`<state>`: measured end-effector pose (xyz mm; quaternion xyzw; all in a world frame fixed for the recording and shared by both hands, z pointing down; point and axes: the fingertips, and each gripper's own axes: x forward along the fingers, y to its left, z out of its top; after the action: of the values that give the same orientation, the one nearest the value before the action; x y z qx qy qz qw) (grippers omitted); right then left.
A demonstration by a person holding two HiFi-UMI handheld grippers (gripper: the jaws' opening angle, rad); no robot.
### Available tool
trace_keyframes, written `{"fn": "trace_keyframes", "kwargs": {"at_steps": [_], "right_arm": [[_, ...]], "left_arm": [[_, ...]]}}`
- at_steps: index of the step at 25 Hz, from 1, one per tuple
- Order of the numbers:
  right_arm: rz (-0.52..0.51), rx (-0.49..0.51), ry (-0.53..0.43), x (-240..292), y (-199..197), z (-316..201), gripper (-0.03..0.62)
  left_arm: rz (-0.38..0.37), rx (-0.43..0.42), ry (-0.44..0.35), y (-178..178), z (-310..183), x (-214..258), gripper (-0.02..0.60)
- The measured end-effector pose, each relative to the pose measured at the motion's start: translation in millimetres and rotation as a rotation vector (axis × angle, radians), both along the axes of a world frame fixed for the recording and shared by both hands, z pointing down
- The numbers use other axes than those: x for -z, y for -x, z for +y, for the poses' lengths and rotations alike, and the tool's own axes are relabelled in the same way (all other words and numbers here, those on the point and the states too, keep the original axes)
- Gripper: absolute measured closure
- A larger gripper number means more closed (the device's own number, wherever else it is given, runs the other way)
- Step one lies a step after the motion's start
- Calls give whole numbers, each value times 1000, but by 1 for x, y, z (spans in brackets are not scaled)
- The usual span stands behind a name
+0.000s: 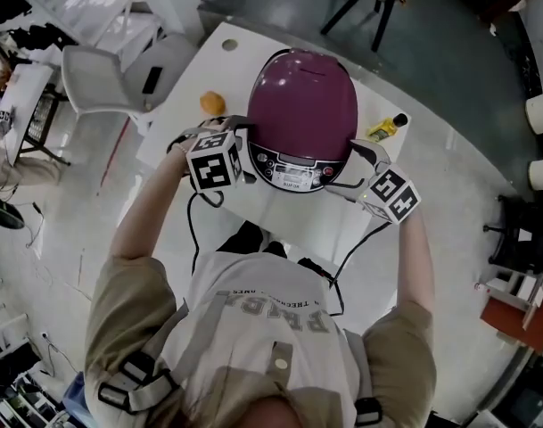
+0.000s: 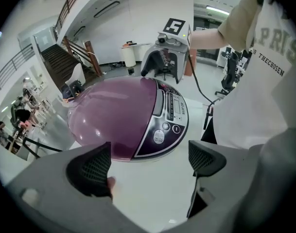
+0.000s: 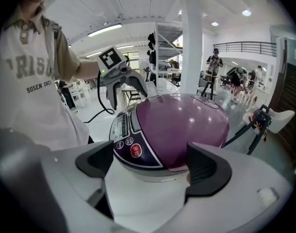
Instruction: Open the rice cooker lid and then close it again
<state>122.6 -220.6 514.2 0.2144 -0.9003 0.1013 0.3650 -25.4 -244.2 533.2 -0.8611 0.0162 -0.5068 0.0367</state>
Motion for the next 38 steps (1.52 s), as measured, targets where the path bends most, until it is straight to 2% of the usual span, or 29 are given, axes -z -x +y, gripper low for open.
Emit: {"fn": "trace_keyframes", "kwargs": {"at_steps": [3, 7, 9, 12, 14, 16, 18, 21, 24, 26, 28, 32, 36, 38], "right_arm": [[-84, -76, -28, 13, -3, -3, 137], [-228, -223, -155, 47, -1, -9, 138], [-291, -309, -238, 63, -1, -13, 137], [-420, -490, -323, 85, -6, -19, 138], [-484, -603, -374, 95, -10, -23, 138], [-516, -674, -415, 101, -12, -22, 141], [-515, -707, -455, 106, -12, -19, 156], [-487, -734, -524, 116, -13, -13, 209], [-447, -790, -575, 124, -17, -10, 308], [-422, -837, -608, 128, -23, -7, 344], [-420, -892, -638, 133, -30, -3, 390], [-425, -948, -650, 136, -35, 2, 435], [-408, -950, -661, 136, -37, 5, 484], [-405, -950, -680, 138, -38, 6, 518]], "left_arm": [[57, 52, -4, -3, -6, 12, 69], [207, 148, -8, -10, -9, 39, 69], [302, 216, -58, -14, -12, 56, 79], [458, 343, -128, -21, -16, 81, 96], [536, 430, -165, -20, -17, 92, 113], [594, 525, -203, -15, -20, 100, 157], [646, 611, -242, -8, -21, 107, 210], [684, 698, -325, 1, -22, 118, 246], [699, 749, -388, 7, -21, 126, 255], [718, 792, -428, 11, -20, 131, 260], [747, 844, -471, 17, -20, 137, 320], [810, 902, -515, 23, -19, 147, 461], [842, 898, -563, 24, -17, 155, 530], [849, 931, -595, 29, -18, 155, 555]]}}
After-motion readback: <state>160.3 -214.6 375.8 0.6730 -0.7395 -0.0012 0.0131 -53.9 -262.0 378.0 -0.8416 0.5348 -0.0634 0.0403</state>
